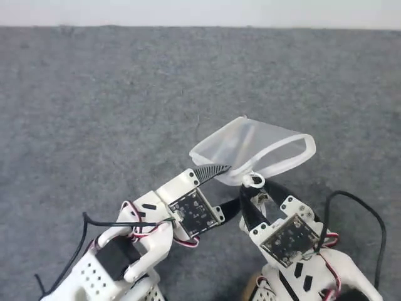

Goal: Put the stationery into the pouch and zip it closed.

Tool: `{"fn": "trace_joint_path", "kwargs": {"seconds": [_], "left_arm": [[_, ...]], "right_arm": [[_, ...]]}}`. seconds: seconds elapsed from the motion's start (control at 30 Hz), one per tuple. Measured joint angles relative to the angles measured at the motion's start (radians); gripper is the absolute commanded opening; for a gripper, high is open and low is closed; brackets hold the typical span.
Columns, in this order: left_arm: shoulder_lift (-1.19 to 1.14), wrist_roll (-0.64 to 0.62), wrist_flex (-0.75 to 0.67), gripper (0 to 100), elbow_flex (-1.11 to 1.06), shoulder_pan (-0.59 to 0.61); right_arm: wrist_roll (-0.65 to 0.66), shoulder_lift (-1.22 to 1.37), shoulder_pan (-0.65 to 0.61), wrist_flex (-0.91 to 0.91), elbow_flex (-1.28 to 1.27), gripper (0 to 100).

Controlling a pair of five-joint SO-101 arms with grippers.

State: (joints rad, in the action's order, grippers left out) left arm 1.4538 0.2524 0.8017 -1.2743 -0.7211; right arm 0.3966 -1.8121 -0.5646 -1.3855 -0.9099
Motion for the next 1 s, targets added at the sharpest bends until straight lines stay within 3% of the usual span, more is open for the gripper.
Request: {"fn": "trace_joint_path", "kwargs": {"seconds": [0.4, 0.6, 0.83, 1.0], "left_arm": [[0.000, -0.080, -0.040, 16, -0.003, -0.008], [0.000, -0.080, -0.074, 16, -0.035, -0.025], [0.000, -0.080, -0.216, 1, -0.124, -0.084], [-0.002, -0.081, -0.245, 1, -0.132, -0.086]], "right_arm": [[0.000, -0.002, -0.002, -0.104, 0.121, 0.6], [-0.002, -0.002, -0.084, -0.104, 0.121, 0.6], [-0.002, -0.002, -0.098, -0.104, 0.114, 0.6], [-0.002, -0.002, -0.086, -0.103, 0.114, 0.6]]}}
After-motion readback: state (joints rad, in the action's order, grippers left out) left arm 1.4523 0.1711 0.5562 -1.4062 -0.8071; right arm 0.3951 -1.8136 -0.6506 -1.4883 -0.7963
